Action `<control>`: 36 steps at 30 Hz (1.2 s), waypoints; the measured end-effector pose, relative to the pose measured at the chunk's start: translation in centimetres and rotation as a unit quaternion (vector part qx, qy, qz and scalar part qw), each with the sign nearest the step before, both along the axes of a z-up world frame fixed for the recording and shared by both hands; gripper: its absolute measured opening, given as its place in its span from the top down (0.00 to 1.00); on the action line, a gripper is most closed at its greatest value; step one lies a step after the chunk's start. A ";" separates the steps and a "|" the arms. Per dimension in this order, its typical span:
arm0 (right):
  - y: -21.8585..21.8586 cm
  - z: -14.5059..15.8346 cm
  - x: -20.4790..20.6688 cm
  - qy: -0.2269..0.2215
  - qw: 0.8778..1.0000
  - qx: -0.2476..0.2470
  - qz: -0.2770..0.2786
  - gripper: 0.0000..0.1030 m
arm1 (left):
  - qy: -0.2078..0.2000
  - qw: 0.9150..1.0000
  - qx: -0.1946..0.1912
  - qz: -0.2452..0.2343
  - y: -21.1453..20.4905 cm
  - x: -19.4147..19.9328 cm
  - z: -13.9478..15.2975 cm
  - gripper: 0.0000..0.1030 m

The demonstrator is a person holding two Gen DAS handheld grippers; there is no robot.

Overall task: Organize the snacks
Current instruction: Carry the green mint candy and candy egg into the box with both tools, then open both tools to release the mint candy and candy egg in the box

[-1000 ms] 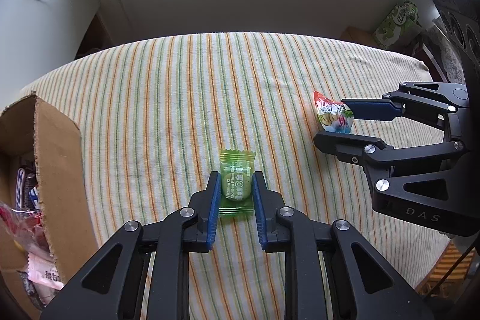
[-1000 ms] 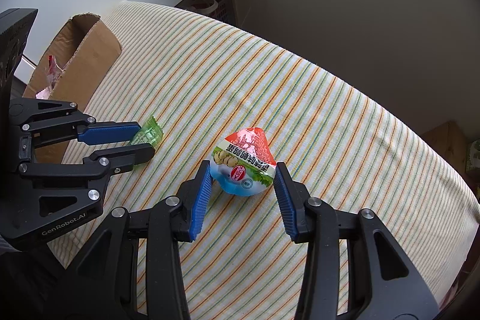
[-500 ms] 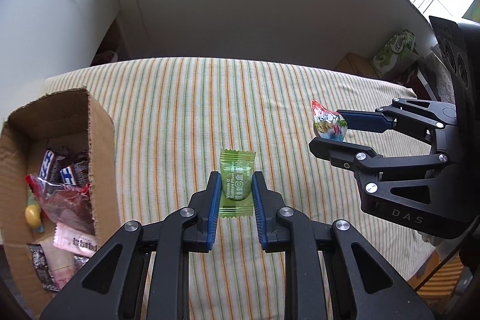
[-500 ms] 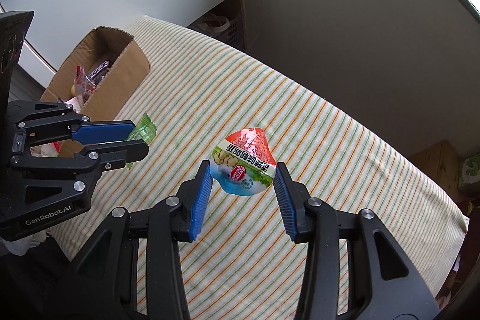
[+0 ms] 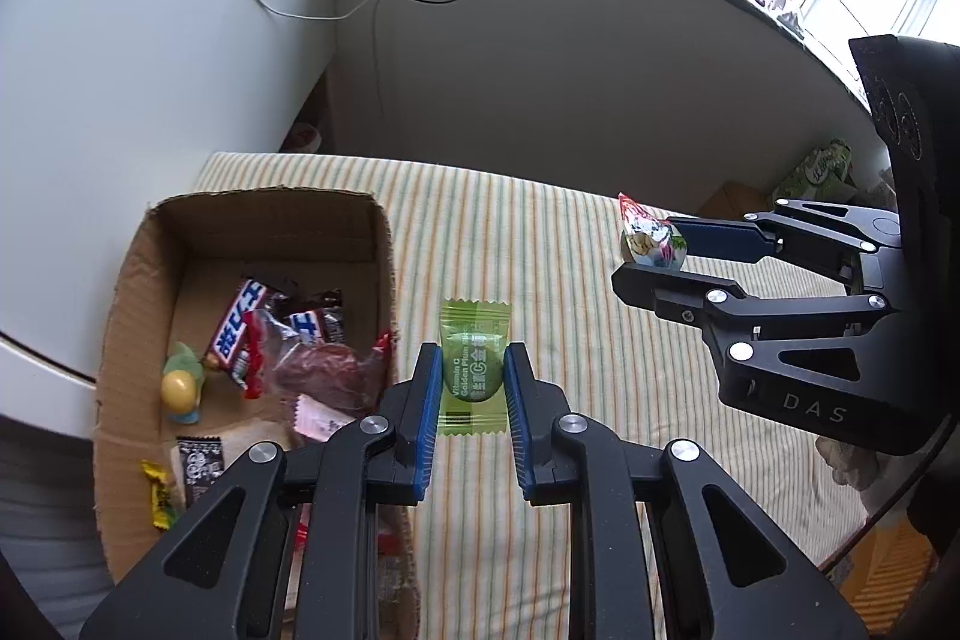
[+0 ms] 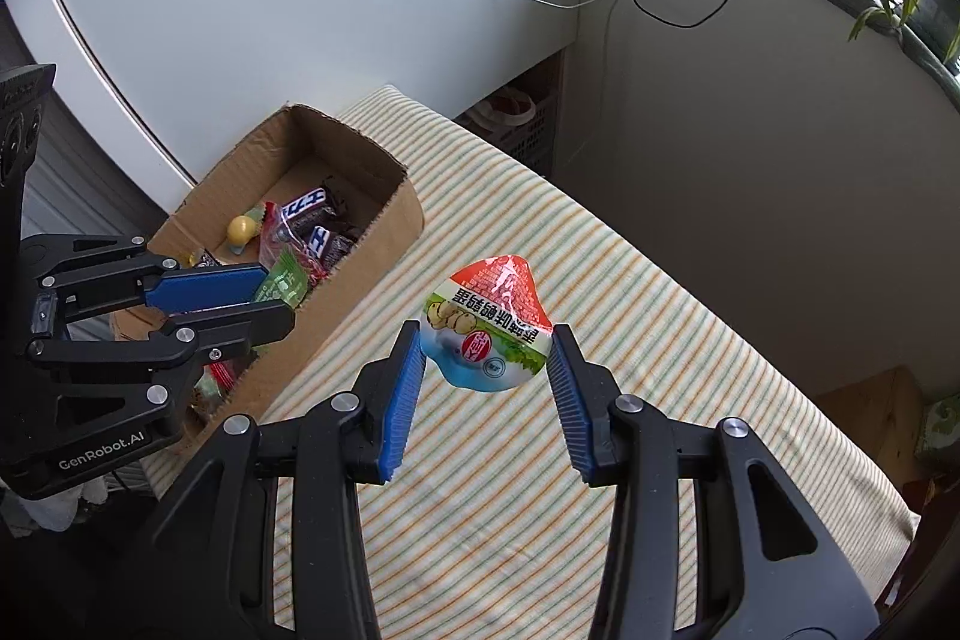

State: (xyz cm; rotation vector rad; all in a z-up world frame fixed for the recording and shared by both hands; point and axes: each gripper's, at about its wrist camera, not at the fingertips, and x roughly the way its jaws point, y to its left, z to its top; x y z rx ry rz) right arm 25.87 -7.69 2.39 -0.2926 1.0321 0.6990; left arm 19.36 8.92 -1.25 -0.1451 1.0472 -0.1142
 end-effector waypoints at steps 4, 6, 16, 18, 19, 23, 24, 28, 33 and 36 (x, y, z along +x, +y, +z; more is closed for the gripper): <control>2.8 0.4 -0.3 -0.004 1.000 0.001 0.020 0.58 | -0.006 1.000 -0.002 0.029 2.5 -1.3 0.3 0.81; 4.1 0.5 -0.5 -0.005 1.000 0.002 0.029 0.58 | -0.007 0.999 -0.006 0.045 3.6 -1.5 0.4 0.81; 9.7 0.0 -0.5 -0.001 0.998 0.000 0.062 0.58 | -0.007 0.994 -0.005 0.106 7.1 -3.1 0.3 0.81; 10.4 -0.1 -0.4 0.002 0.998 -0.001 0.065 0.58 | -0.008 0.993 0.000 0.114 7.6 -3.0 0.4 0.81; 10.9 -0.2 -0.4 0.002 0.998 -0.001 0.066 0.58 | -0.008 0.993 0.002 0.115 7.9 -2.9 0.4 0.81; 12.1 -0.8 -0.1 0.006 0.998 -0.006 0.067 0.58 | -0.010 0.992 0.013 0.126 8.8 -2.2 0.2 0.81; 12.3 -0.9 0.0 0.008 0.998 -0.007 0.067 0.58 | -0.010 0.992 0.017 0.128 8.9 -2.0 0.1 0.81; 12.9 -1.4 0.2 0.009 0.998 -0.013 0.066 0.57 | -0.010 0.992 0.029 0.126 9.1 -1.2 -0.1 0.81; 13.1 -1.9 0.3 0.018 0.998 -0.017 0.062 0.57 | -0.008 0.991 0.033 0.127 9.2 -0.7 -0.5 0.81; 13.2 -2.1 0.3 0.020 0.998 -0.018 0.061 0.57 | -0.007 0.991 0.036 0.128 9.5 -0.6 -0.6 0.81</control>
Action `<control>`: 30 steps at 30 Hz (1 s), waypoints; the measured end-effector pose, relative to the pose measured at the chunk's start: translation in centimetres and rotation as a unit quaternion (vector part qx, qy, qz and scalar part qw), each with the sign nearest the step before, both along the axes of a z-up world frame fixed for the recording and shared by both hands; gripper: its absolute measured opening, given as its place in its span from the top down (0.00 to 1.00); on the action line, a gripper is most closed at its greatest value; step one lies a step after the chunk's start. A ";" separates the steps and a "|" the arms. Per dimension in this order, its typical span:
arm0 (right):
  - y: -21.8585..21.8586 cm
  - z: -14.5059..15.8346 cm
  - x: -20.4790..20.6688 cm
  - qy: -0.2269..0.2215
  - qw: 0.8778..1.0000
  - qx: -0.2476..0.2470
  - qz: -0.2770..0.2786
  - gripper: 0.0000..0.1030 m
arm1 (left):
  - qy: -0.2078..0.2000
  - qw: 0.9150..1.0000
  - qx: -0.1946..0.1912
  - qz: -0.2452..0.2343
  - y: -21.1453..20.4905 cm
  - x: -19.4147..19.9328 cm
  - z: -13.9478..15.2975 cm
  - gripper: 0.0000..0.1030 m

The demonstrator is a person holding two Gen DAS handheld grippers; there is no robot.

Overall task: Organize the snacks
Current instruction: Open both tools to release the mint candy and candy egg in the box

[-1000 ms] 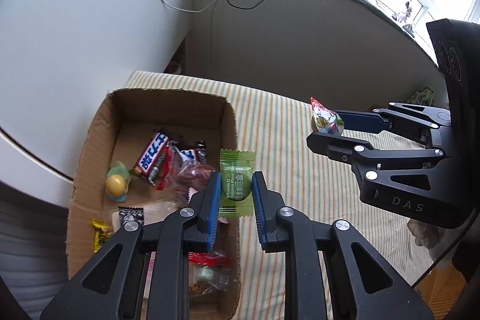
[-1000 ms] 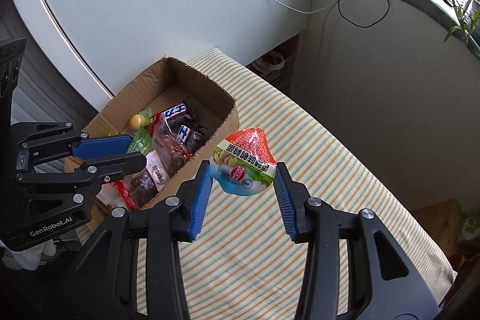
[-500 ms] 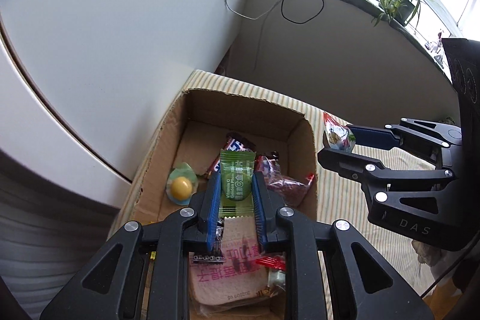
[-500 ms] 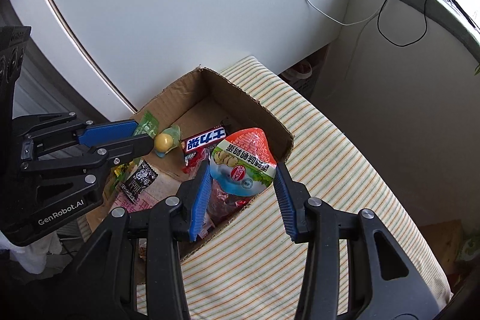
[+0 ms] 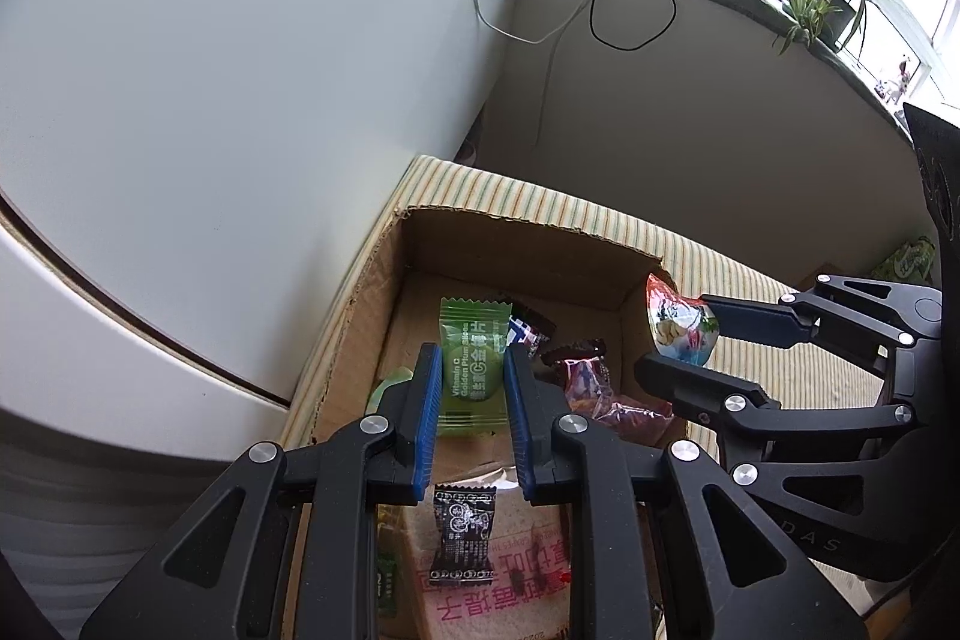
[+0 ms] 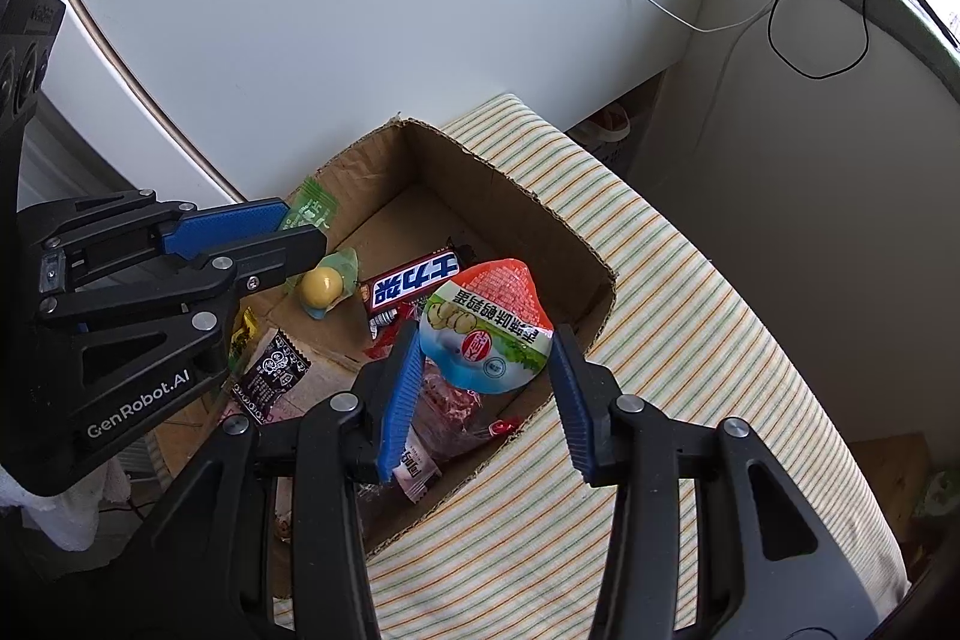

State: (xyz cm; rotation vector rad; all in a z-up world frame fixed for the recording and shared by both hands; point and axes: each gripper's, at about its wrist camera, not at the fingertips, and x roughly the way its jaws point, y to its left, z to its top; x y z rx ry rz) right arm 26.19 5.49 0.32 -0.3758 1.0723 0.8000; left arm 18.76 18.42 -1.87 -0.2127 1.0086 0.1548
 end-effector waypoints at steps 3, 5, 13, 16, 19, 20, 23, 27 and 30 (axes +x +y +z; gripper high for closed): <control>0.1 -0.1 0.0 0.003 1.000 0.000 0.002 0.57 | 0.004 1.000 -0.004 0.003 0.3 0.2 -0.1 0.81; 0.2 -0.2 -0.1 0.003 1.000 -0.002 0.004 0.57 | 0.006 1.000 -0.005 0.001 0.4 0.2 -0.2 0.81; 0.3 -0.3 -0.4 0.004 1.000 0.000 0.009 0.57 | 0.008 1.000 -0.003 -0.001 0.3 0.3 -0.2 0.80; 0.3 -0.2 -0.5 0.002 1.000 -0.003 0.013 0.56 | 0.009 1.000 -0.001 -0.001 0.3 0.3 -0.3 0.80; 0.1 0.2 -0.7 -0.008 1.000 -0.001 0.013 0.40 | 0.010 1.000 0.001 -0.001 0.3 0.4 -0.3 0.74; 0.1 0.3 -0.7 -0.009 1.000 0.000 0.014 0.39 | 0.009 1.000 0.002 0.000 0.3 0.4 -0.2 0.65; 0.1 0.5 -0.7 -0.010 1.000 -0.001 0.015 0.38 | 0.008 1.000 0.003 0.001 0.3 0.4 -0.2 0.60; 0.0 0.5 -0.8 -0.010 1.000 -0.004 0.018 0.33 | 0.008 1.000 0.004 0.003 0.4 0.3 -0.2 0.55; -0.2 0.7 -0.8 -0.011 1.000 -0.004 0.017 0.33 | 0.010 1.000 0.004 0.001 0.4 0.3 -0.3 0.51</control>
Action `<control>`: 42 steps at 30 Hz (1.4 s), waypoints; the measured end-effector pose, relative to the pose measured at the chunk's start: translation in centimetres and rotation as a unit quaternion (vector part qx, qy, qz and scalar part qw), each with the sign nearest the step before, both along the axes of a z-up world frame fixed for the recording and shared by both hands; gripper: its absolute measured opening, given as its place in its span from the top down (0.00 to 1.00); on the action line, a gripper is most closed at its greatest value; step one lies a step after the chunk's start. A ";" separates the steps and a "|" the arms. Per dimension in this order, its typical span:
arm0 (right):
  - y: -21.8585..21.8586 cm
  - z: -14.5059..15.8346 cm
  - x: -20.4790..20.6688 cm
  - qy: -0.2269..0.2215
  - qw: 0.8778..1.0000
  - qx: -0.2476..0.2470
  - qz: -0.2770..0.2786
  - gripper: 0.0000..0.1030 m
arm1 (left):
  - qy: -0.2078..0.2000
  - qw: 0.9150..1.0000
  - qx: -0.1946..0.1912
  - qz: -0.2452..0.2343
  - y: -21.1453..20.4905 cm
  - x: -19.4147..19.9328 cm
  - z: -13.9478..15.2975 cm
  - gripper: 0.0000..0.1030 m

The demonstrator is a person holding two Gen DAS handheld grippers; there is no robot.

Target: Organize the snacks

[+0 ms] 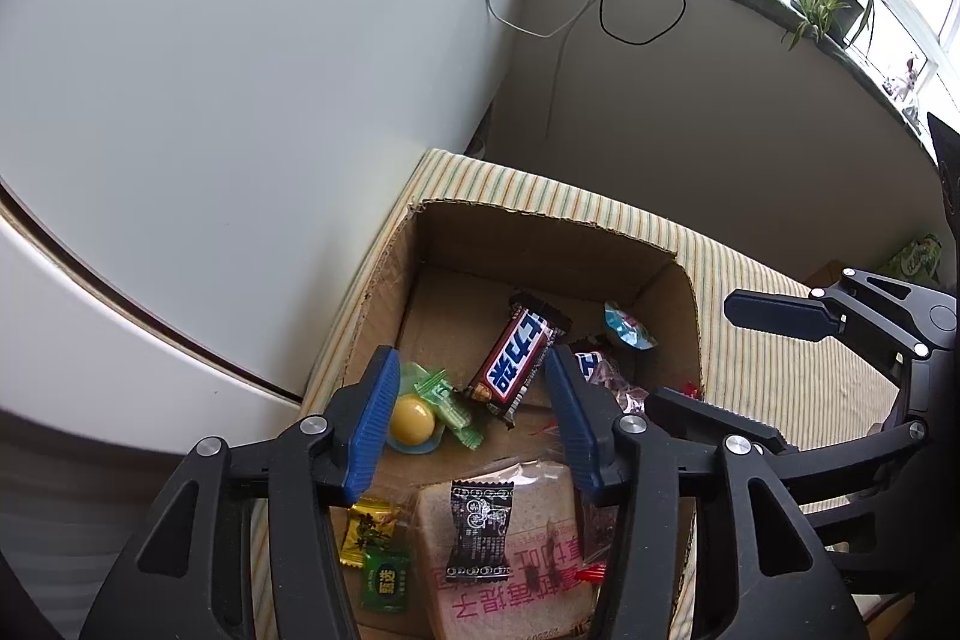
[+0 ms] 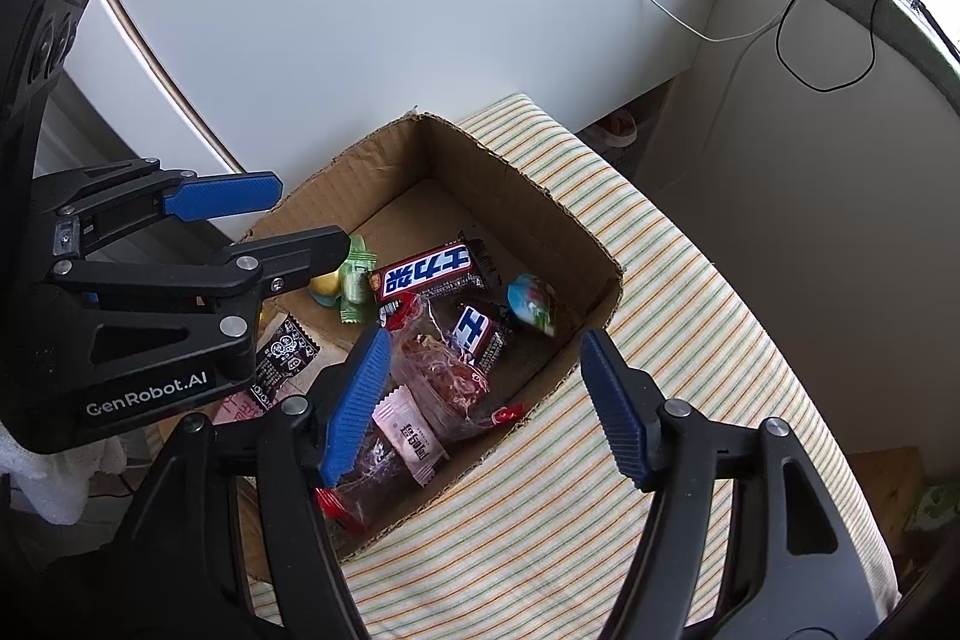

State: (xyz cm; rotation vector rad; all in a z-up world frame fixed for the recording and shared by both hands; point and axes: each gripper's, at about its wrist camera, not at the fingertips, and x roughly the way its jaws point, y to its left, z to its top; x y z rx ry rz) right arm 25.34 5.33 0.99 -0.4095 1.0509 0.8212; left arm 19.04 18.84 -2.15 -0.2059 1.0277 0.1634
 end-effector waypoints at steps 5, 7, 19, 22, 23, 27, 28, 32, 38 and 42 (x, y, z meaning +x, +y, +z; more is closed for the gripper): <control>-0.4 0.5 -0.2 -0.006 1.000 -0.002 0.001 0.33 | -0.001 1.000 0.001 0.001 0.0 -0.3 0.3 0.47; -0.6 0.9 -0.4 -0.011 1.000 0.001 -0.001 0.33 | -0.004 1.000 0.002 0.003 0.0 -0.5 0.5 0.47; -2.0 3.1 -1.9 -0.029 0.999 0.019 -0.019 0.33 | -0.011 1.000 -0.007 0.026 0.6 -2.3 1.4 0.47; -2.3 3.9 -2.4 -0.036 0.999 0.026 -0.020 0.33 | -0.020 0.999 0.000 0.036 0.7 -3.1 2.1 0.47; -2.5 4.2 -2.5 -0.037 0.999 0.029 -0.021 0.33 | -0.024 0.999 -0.002 0.038 0.8 -3.4 2.3 0.47; -3.2 5.4 -3.2 -0.043 0.998 0.039 -0.033 0.33 | -0.038 0.998 -0.003 0.047 0.8 -4.7 3.3 0.47; -3.4 5.6 -3.4 -0.044 0.997 0.042 -0.037 0.33 | -0.043 0.998 -0.001 0.050 0.7 -5.1 3.6 0.47; -4.5 6.7 -4.4 -0.050 0.996 0.053 -0.053 0.33 | -0.061 0.997 -0.003 0.056 0.2 -6.7 4.9 0.47; -6.1 7.5 -6.3 -0.064 0.994 0.058 -0.071 0.18 | -0.075 0.995 -0.004 0.066 -0.8 -8.7 6.0 0.47; -7.2 8.2 -7.5 -0.074 0.992 0.060 -0.081 0.18 | -0.078 0.994 0.000 0.070 -1.7 -10.1 6.4 0.47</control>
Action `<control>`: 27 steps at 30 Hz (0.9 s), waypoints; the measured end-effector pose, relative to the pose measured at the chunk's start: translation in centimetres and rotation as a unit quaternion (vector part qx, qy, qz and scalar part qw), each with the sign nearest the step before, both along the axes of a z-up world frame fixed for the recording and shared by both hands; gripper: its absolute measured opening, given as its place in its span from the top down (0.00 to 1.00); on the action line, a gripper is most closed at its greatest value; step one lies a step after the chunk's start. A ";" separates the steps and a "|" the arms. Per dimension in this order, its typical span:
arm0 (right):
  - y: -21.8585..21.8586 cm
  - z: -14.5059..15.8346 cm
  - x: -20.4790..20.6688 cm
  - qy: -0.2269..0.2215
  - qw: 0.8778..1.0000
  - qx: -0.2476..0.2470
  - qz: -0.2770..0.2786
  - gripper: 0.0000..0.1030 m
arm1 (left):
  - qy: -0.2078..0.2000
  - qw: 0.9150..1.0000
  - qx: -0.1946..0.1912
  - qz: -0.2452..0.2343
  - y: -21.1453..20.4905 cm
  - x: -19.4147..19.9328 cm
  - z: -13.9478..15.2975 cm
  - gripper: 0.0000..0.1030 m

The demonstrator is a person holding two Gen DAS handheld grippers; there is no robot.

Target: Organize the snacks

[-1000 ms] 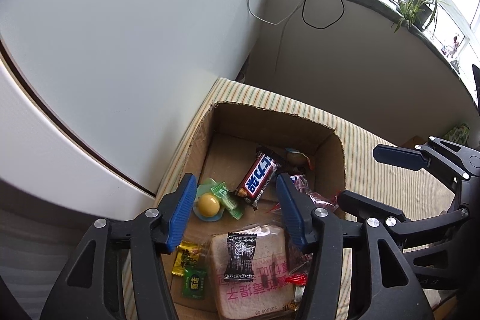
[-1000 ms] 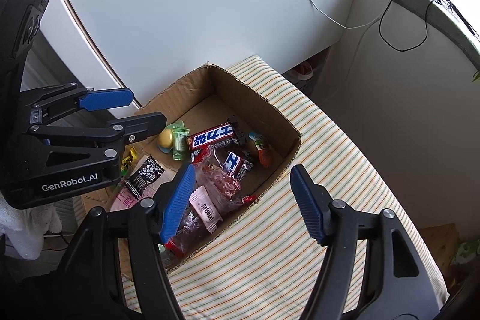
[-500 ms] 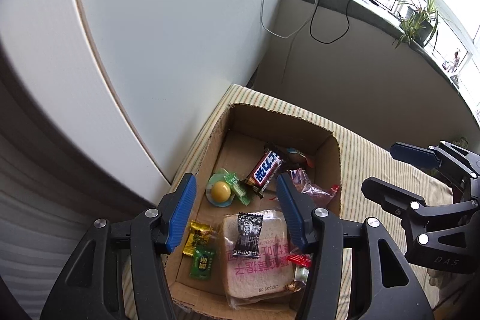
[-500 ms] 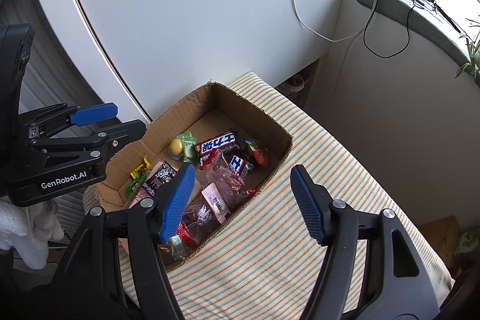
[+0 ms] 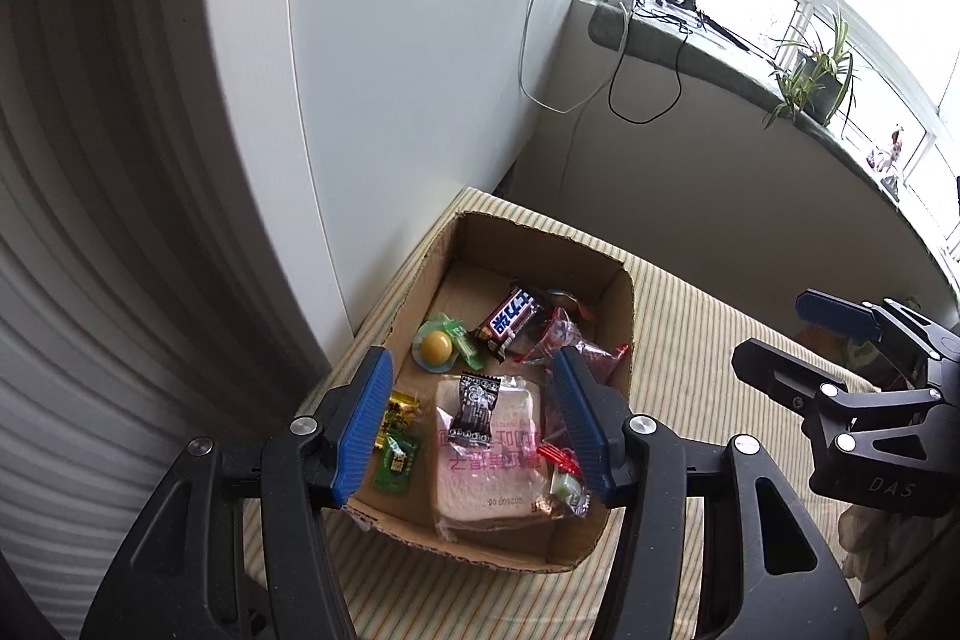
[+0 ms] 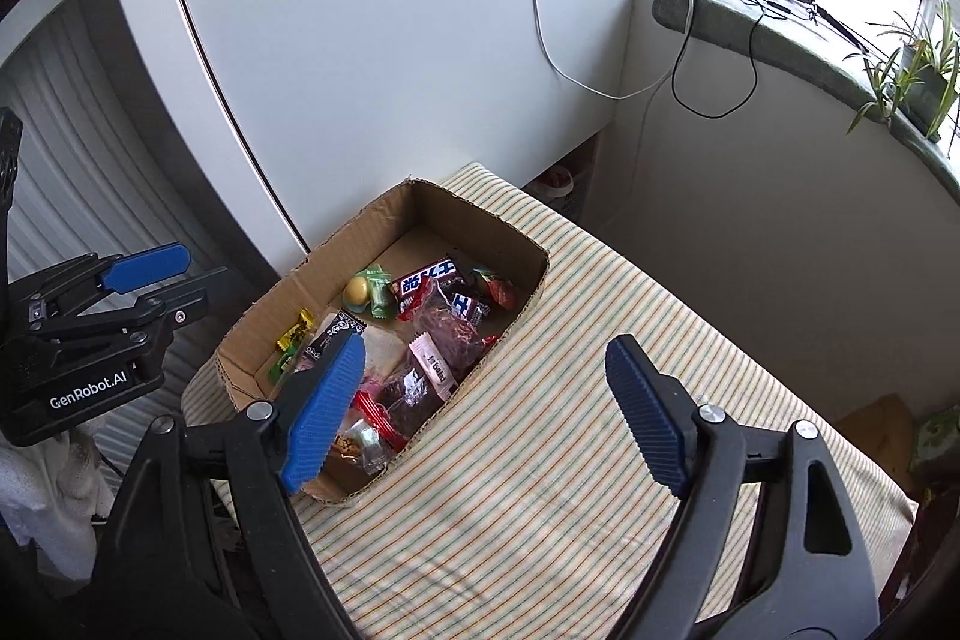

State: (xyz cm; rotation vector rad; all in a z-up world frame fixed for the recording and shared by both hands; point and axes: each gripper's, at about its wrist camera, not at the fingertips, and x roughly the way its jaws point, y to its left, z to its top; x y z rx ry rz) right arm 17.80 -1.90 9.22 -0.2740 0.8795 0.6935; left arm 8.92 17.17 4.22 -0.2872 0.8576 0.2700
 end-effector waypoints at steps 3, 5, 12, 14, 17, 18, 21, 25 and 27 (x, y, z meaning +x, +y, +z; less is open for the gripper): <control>-1.1 0.2 -0.7 0.002 1.000 0.007 -0.015 0.17 | -0.002 1.000 0.006 0.000 -0.7 -0.9 0.3 0.46; -1.9 0.2 -1.1 0.001 1.000 0.009 -0.027 0.17 | -0.002 1.000 0.007 0.002 -1.2 -1.4 0.5 0.40; -4.9 0.6 -2.6 -0.010 0.998 0.004 -0.064 0.17 | -0.015 1.000 0.026 0.002 -3.3 -3.7 1.5 0.39; -5.7 0.7 -2.9 -0.012 0.997 0.003 -0.076 0.17 | -0.014 1.000 0.022 0.003 -3.6 -4.1 1.6 0.38; -6.9 0.7 -3.0 -0.008 0.996 0.002 -0.089 0.17 | -0.013 1.000 0.019 0.006 -3.8 -4.5 1.6 0.38; -7.1 0.6 -3.1 -0.006 0.996 0.002 -0.093 0.17 | -0.014 1.000 0.018 0.007 -3.9 -4.7 1.7 0.38; -7.6 0.4 -3.2 -0.002 0.995 0.002 -0.101 0.17 | -0.014 1.000 0.022 0.009 -4.2 -4.8 1.8 0.38; -8.0 0.5 -3.5 -0.004 0.994 0.003 -0.106 0.17 | -0.012 1.000 0.028 0.004 -4.8 -5.0 1.9 0.38; -8.1 0.5 -3.7 -0.005 0.994 0.004 -0.107 0.17 | -0.013 0.999 0.032 0.001 -5.1 -5.0 1.9 0.38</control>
